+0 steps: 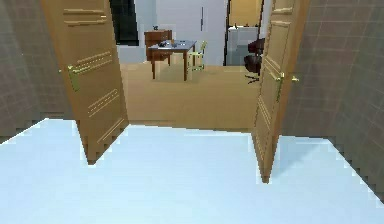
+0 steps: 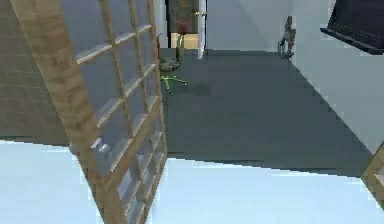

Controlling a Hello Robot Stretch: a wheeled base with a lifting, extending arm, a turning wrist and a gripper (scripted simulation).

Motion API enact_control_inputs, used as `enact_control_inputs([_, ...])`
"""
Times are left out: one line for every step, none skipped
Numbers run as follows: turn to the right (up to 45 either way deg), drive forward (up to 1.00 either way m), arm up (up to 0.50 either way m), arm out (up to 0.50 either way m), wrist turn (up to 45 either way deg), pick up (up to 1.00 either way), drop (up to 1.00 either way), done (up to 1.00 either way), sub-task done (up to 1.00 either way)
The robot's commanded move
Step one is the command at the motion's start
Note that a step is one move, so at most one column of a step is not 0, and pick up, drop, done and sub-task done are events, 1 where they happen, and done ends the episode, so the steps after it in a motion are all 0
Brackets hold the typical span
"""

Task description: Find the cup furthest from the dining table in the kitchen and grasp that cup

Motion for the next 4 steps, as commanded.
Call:
enact_control_inputs([0.0,1.00,0.00,0.00,0.0,0.00,0.00,0.00,0.00])
enact_control_inputs([0.0,0.35,0.00,0.00,0.0,0.00,0.00,0.00,0.00])
enact_control_inputs([12.0,0.00,0.00,0.00,0.0,0.00,0.00,0.00,0.00])
enact_control_inputs([0.0,0.10,0.00,0.00,0.0,0.00,0.00,0.00,0.00])
